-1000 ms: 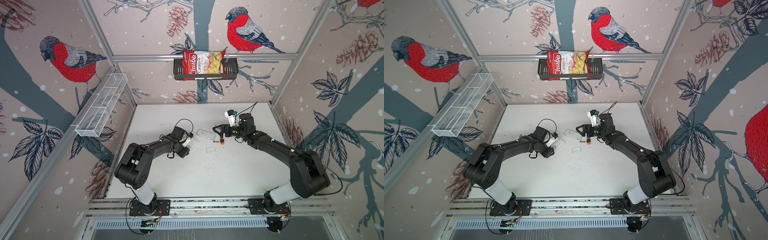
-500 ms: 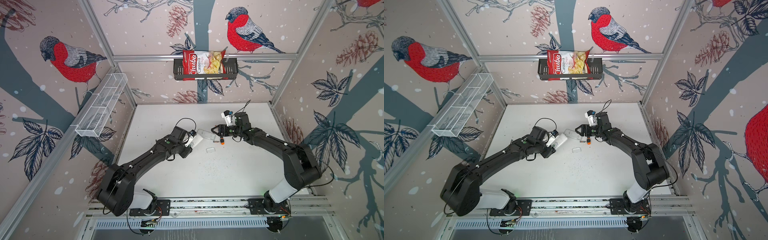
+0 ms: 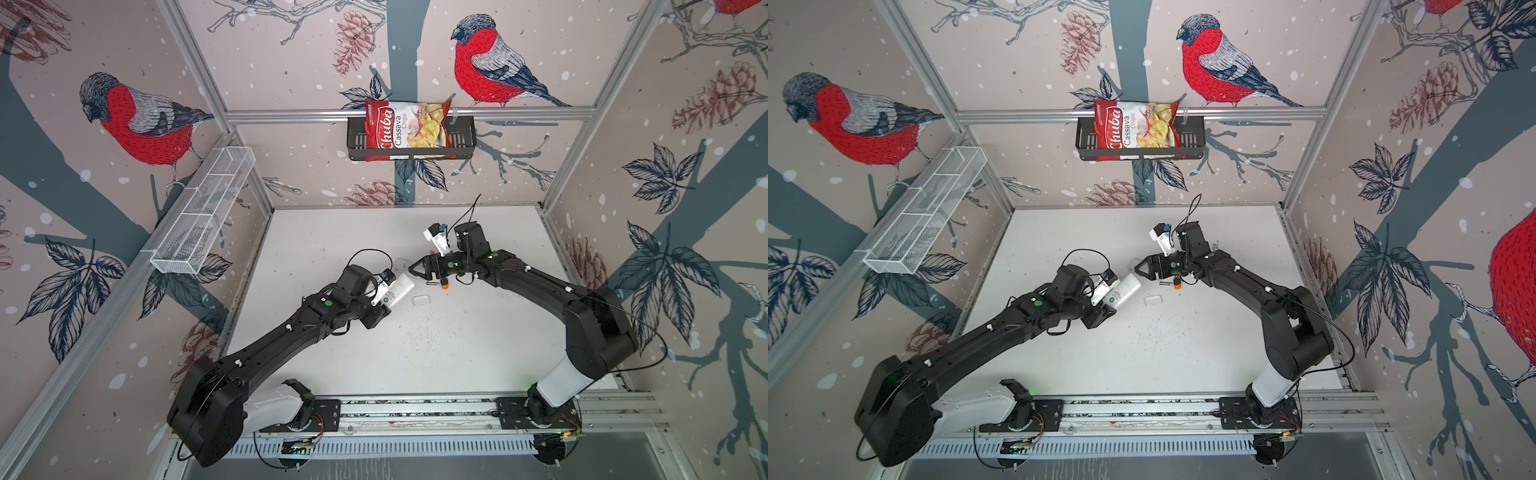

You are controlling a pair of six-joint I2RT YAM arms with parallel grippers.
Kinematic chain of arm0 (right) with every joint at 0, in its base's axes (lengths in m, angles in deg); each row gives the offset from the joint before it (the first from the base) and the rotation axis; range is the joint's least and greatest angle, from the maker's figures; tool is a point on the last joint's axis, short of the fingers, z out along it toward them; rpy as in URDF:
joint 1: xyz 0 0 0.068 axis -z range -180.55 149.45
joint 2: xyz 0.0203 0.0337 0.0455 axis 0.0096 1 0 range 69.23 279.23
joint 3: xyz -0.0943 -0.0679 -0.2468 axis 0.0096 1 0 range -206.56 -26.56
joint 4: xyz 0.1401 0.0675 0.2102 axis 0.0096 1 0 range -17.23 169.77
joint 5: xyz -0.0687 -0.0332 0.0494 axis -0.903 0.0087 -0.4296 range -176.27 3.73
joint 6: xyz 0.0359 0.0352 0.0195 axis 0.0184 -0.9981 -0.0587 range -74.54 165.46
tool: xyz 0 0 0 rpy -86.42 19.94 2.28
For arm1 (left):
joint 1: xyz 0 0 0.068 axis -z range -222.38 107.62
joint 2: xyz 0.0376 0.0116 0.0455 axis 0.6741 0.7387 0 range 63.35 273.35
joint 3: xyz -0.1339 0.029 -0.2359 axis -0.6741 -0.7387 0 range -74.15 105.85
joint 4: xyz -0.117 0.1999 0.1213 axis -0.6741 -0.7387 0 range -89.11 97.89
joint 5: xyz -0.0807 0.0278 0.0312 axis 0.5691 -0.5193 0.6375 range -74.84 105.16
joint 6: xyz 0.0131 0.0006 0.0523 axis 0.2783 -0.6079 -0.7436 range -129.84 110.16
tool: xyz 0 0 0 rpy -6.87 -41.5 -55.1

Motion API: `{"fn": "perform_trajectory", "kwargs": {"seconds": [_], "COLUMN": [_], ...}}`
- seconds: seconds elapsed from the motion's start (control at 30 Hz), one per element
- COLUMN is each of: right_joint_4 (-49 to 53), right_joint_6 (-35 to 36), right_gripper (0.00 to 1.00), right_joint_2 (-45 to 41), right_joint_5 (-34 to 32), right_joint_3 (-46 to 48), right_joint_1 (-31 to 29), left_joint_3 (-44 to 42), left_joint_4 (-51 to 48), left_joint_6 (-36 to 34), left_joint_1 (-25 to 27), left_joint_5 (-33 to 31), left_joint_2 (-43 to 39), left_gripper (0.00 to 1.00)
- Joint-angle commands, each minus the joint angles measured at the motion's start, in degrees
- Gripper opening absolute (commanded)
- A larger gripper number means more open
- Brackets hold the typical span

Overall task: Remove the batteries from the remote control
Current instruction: 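Move the right gripper to the remote's battery cover while the left gripper holds it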

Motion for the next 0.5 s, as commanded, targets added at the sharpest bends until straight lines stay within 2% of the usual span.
{"fn": "perform_trajectory", "kwargs": {"seconds": [0.0,0.47], "right_joint_4": [3.88,7.76], "right_joint_6": [2.97,5.54], "right_gripper": [0.79,0.6], "right_joint_2": [1.52,4.14], "right_joint_5": [2.52,1.96], "right_joint_3": [-2.2,-4.49], "right_joint_1": [-0.84,-4.55], "left_joint_3": [0.86,0.05], "left_joint_4": [0.89,1.81], "left_joint_6": [0.99,0.68], "left_joint_1": [0.24,0.24], "left_joint_5": [-1.47,-0.85], "left_joint_2": [0.22,-1.06], "left_gripper": [0.26,0.26]}}
